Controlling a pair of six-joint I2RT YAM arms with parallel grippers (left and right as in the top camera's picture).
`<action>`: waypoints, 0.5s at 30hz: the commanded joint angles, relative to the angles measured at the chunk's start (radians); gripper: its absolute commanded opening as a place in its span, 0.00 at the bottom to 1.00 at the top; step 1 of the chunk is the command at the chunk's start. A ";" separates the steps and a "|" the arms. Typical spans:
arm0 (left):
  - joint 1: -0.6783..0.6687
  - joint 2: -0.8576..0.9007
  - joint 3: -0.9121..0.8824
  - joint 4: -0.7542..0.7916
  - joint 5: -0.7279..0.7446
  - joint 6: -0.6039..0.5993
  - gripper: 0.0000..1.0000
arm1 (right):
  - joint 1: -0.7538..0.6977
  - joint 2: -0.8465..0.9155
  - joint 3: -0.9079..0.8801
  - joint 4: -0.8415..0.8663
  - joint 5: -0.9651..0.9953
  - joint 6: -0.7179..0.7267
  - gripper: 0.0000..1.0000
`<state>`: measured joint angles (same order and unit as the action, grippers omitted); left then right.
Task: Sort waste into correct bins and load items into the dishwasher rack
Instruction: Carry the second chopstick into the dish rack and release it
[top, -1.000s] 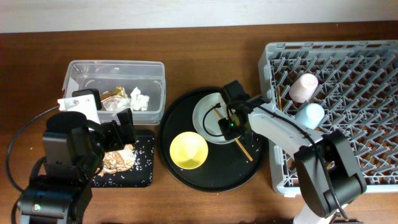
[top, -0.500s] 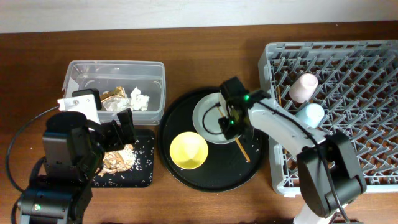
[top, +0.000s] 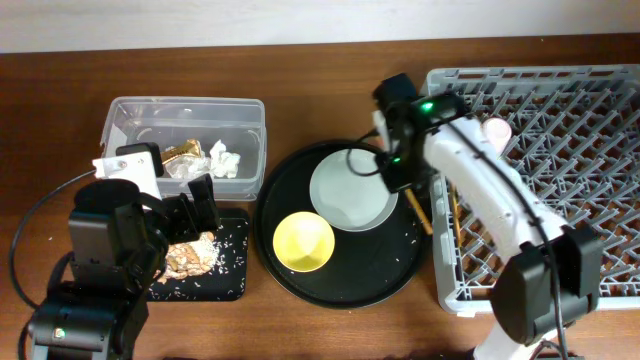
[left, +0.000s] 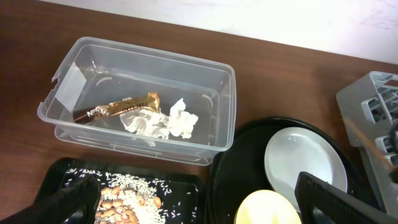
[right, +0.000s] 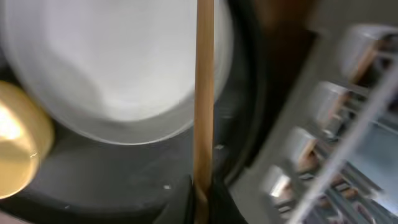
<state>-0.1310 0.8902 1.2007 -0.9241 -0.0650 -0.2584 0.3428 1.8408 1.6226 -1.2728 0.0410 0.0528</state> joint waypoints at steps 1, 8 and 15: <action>0.005 -0.003 0.012 0.002 -0.014 -0.010 0.99 | -0.092 -0.018 0.019 -0.004 -0.034 0.015 0.04; 0.005 -0.003 0.012 0.002 -0.014 -0.010 0.99 | -0.197 -0.017 0.006 -0.006 -0.044 0.015 0.04; 0.005 -0.003 0.012 0.002 -0.014 -0.010 0.99 | -0.229 -0.010 -0.003 0.006 -0.029 0.080 0.04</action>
<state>-0.1310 0.8902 1.2007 -0.9245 -0.0647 -0.2584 0.1329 1.8408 1.6222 -1.2747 0.0071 0.0769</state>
